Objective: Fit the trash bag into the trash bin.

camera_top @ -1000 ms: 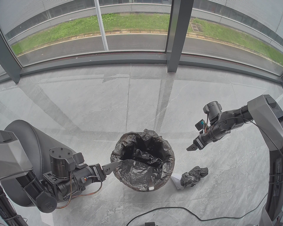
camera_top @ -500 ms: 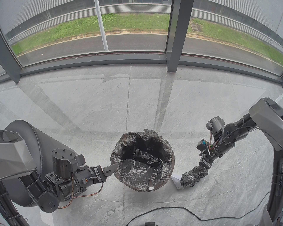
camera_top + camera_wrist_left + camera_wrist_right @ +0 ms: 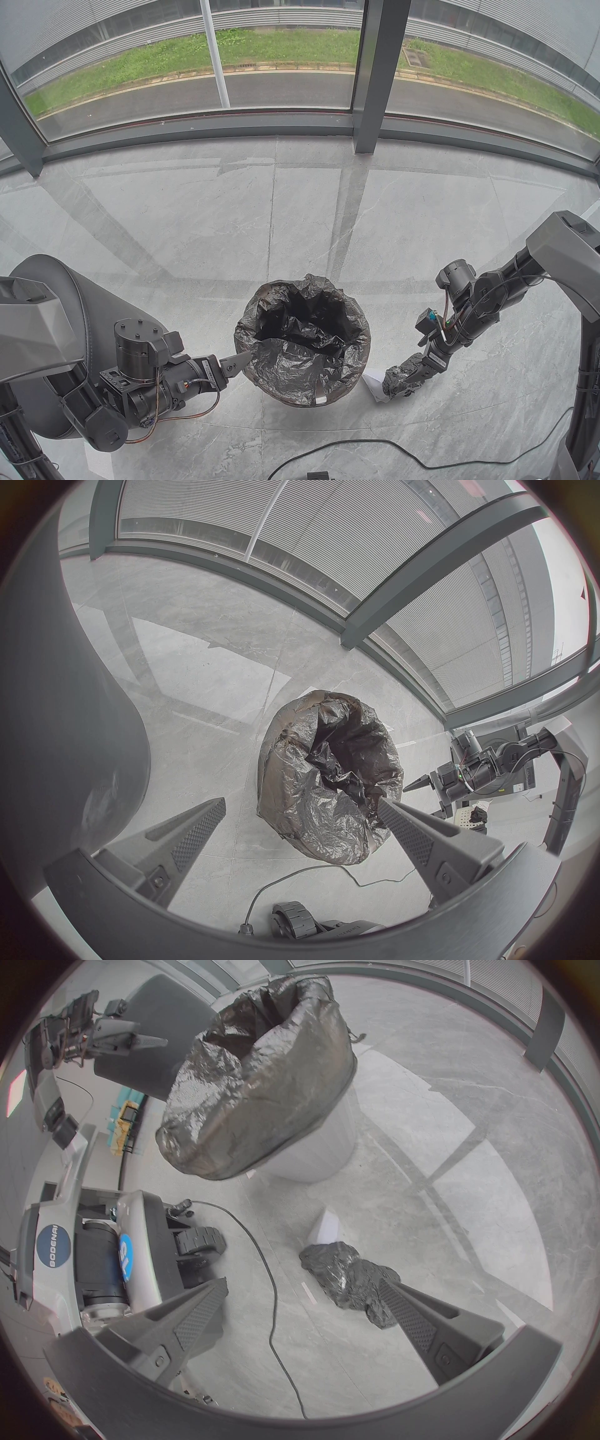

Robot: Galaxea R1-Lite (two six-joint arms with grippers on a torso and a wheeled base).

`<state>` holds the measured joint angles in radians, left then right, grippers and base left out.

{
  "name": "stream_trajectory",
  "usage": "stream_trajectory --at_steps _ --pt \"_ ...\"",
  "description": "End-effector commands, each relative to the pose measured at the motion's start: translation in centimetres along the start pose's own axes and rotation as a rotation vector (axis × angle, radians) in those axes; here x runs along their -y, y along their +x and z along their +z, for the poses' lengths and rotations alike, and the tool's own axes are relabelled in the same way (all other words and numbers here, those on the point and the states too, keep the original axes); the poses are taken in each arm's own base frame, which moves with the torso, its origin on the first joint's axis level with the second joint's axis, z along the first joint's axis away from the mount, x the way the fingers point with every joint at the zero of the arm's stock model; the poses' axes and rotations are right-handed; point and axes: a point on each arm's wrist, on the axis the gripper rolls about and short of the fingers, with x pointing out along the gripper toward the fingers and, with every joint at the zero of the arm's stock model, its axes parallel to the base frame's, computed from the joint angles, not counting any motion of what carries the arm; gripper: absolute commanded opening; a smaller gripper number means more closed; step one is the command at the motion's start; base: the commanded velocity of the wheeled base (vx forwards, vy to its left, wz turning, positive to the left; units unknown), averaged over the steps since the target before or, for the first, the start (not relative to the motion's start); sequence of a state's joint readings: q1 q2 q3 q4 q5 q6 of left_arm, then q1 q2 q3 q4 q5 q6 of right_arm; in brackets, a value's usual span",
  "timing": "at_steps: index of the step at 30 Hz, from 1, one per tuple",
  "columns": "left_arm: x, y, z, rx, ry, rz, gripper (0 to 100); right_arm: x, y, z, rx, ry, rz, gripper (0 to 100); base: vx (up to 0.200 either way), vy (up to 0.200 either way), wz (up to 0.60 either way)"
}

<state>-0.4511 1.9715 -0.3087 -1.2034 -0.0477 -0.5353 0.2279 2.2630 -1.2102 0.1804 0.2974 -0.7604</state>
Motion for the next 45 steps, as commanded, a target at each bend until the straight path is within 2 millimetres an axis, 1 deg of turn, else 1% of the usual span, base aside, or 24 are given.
stream_trajectory --at_steps 1,2,4,6,7,8,10,12,13,14,16,17,21,23,25,29,32,35,40,45 --pt "-0.1 0.2 -0.2 -0.01 -0.001 0.006 100 0.7 0.3 0.7 0.037 0.002 0.005 100 0.0 0.0 0.0" --pt "-0.1 0.2 -0.2 -0.01 -0.001 0.006 100 0.7 0.3 0.7 0.037 0.002 0.005 100 0.0 0.0 0.0" --pt "-0.1 0.2 -0.2 -0.011 0.0 0.005 100 1.8 0.3 1.5 0.065 -0.005 -0.022 100 0.0 0.0 0.0" --pt "-0.1 0.2 -0.2 -0.011 0.0 0.005 100 2.6 0.7 2.0 0.08 -0.009 -0.033 100 0.0 0.0 0.0" --pt "-0.1 0.2 -0.2 -0.011 0.0 0.005 100 2.6 0.7 2.0 0.08 -0.009 -0.033 100 0.0 0.0 0.0" --pt "-0.2 0.3 -0.3 -0.014 -0.002 0.008 100 3.6 1.0 2.3 0.094 -0.008 -0.052 100 0.0 0.0 0.0" --pt "-0.2 0.4 -0.4 -0.02 -0.002 0.01 100 4.0 1.3 2.6 0.099 -0.016 -0.057 100 0.0 0.0 0.0" --pt "-0.4 0.6 -0.6 -0.027 -0.003 0.016 100 5.0 2.1 2.8 0.1 -0.021 -0.062 100 0.0 0.0 0.0" --pt "-0.4 0.7 -0.6 -0.028 -0.003 0.017 100 5.2 2.3 2.8 0.098 -0.02 -0.061 100 0.0 0.0 0.0" --pt "-0.5 0.9 -0.7 -0.028 -0.005 0.017 100 6.1 2.7 2.7 0.076 -0.024 -0.047 100 0.0 0.0 0.0" --pt "-0.5 0.9 -0.7 -0.028 -0.005 0.017 100 6.1 2.7 2.7 0.076 -0.024 -0.047 100 0.0 0.0 0.0" --pt "-0.6 1.3 -0.9 -0.021 -0.004 0.014 100 6.9 2.4 2.6 0.024 -0.033 0.0 100 0.0 0.0 0.0" --pt "-0.8 1.7 -1.2 -0.005 -0.003 0.005 100 7.9 1.3 3.0 -0.041 -0.002 0.065 100 0.0 0.0 0.0" --pt "-0.9 1.7 -1.3 -0.001 -0.003 0.003 100 8.0 0.3 3.3 -0.07 0.013 0.096 100 0.0 0.0 0.0" --pt "-0.9 1.7 -1.3 0.0 -0.002 0.002 100 7.6 0.0 3.0 -0.113 0.027 0.144 100 0.0 0.0 0.0" --pt "-0.9 1.7 -1.3 -0.002 -0.002 0.001 100 6.9 1.7 1.7 -0.195 0.073 0.237 100 0.0 0.0 0.0" --pt "-0.8 1.7 -1.3 -0.001 -0.001 -0.001 100 6.8 2.1 1.5 -0.203 0.081 0.252 100 0.0 0.0 0.0" --pt "-0.7 1.2 -1.1 0.016 -0.008 -0.011 100 6.7 1.5 1.9 -0.147 0.09 0.285 100 0.0 0.0 0.0" --pt "0.0 0.1 -0.6 0.048 -0.012 -0.057 100 6.7 0.2 2.5 -0.118 0.08 0.266 100 0.0 0.0 0.0" --pt "-0.1 0.3 -0.7 0.046 -0.019 -0.07 100 6.6 -0.5 2.9 -0.102 0.073 0.258 100 0.0 0.0 0.0"
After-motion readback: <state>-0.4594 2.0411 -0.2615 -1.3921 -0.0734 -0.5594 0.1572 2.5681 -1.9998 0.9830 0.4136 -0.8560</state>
